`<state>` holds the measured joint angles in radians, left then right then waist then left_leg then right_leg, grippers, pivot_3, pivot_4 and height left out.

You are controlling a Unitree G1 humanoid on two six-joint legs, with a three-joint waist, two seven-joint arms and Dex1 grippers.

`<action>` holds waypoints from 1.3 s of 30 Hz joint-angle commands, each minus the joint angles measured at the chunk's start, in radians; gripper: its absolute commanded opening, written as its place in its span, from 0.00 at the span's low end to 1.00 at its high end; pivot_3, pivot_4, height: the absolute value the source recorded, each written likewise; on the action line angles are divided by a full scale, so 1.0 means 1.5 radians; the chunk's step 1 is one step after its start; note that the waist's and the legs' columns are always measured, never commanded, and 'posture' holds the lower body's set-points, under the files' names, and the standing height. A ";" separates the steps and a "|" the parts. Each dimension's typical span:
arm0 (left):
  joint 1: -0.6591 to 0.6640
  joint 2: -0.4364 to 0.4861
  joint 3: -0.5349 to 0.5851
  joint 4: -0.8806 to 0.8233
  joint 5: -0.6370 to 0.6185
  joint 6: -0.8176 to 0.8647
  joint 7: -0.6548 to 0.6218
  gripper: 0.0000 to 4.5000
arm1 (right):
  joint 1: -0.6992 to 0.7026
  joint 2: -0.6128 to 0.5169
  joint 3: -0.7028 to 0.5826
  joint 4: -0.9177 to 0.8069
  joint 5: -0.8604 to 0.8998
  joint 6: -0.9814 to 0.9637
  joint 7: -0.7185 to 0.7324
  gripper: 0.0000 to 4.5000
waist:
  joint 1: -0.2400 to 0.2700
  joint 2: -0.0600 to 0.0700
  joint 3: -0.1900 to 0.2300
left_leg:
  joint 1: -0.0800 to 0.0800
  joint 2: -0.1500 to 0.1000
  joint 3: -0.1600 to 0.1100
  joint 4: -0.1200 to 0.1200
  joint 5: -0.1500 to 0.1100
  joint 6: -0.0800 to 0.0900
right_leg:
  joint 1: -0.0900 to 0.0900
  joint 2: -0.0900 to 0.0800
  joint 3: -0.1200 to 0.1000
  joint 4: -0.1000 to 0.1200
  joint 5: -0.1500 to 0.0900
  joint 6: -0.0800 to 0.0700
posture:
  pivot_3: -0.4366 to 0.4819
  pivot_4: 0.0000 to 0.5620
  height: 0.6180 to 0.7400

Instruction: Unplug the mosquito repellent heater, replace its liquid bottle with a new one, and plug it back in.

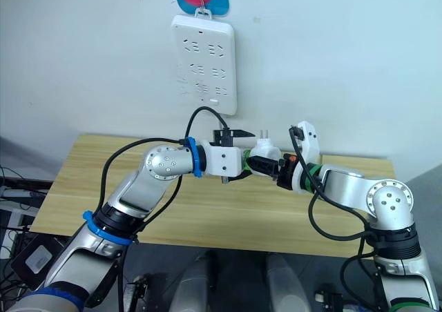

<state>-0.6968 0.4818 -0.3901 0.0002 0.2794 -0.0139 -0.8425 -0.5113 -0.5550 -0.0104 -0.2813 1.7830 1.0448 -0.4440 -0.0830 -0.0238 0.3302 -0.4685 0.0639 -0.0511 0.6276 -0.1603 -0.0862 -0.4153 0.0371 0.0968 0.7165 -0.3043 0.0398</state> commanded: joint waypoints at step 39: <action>0.065 -0.268 0.190 -0.036 -0.339 0.264 0.110 0.50 | 0.021 0.148 0.084 -0.203 -0.515 -0.227 0.146 1.00 | -0.004 0.001 -0.009 | 0.001 0.000 0.000 0.001 0.001 0.001 | 0.001 0.000 0.000 0.002 0.001 0.001 | 0.29 0.44 1.00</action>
<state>-0.5847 0.0939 -0.0974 -0.0024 -0.2001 0.3784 -0.6825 -0.4514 -0.3521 0.1147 -0.5650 1.0590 0.7497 -0.2406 -0.0891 -0.0225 0.3169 -0.4674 0.0633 -0.0516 0.6296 -0.1584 -0.0849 -0.4143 0.0371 0.0964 0.7191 -0.3032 0.0416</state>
